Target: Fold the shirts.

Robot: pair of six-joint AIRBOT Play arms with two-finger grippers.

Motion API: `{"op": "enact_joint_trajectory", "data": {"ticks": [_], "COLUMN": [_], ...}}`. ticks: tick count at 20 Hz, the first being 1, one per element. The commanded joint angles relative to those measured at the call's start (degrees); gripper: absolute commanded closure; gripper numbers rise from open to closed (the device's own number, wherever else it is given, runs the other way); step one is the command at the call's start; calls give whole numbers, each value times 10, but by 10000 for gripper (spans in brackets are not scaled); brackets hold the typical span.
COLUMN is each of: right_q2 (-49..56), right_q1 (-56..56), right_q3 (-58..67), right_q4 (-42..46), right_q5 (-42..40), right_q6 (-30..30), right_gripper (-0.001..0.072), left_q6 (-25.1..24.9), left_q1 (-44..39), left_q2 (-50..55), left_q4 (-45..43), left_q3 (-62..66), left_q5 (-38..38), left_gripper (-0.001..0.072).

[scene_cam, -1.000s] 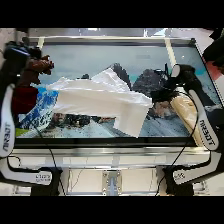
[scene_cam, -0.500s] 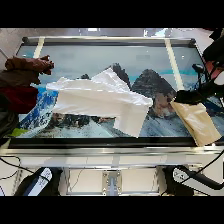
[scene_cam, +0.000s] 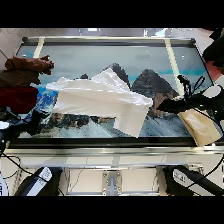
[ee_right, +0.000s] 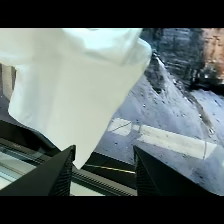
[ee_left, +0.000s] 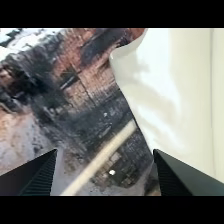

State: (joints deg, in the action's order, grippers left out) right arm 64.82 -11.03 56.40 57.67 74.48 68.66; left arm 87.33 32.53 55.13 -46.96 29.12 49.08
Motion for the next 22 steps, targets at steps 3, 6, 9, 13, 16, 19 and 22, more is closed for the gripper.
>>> {"op": "enact_joint_trajectory", "data": {"ticks": [3,6,9,13,16,19,22], "right_q2": [-2,-2,-2,-2,-2,-2,-2], "right_q1": [18,18,18,18,18,18,18], "right_q3": [-5,-5,-5,-5,-4,-5,-5], "right_q4": [-24,-26,-37,-54,-54,-47,27], "right_q5": [-6,-6,-6,-6,-7,-6,-6], "right_q6": [-7,-6,-4,-4,-4,-4,-4], "right_gripper": [299,299,299,299,299,300,299], "left_q6": [-125,-184,-201,-209,-209,-209,-209], "left_q1": [0,-12,-41,-83,-113,-138,-142], "left_q2": [91,126,155,180,212,244,244], "left_q4": [183,245,266,282,282,282,282], "left_q3": [-11,-11,-10,6,40,72,77], "left_q5": [-53,-76,-122,-200,-213,-212,-212], "left_gripper": [35,145,165,226,227,433,693]}}
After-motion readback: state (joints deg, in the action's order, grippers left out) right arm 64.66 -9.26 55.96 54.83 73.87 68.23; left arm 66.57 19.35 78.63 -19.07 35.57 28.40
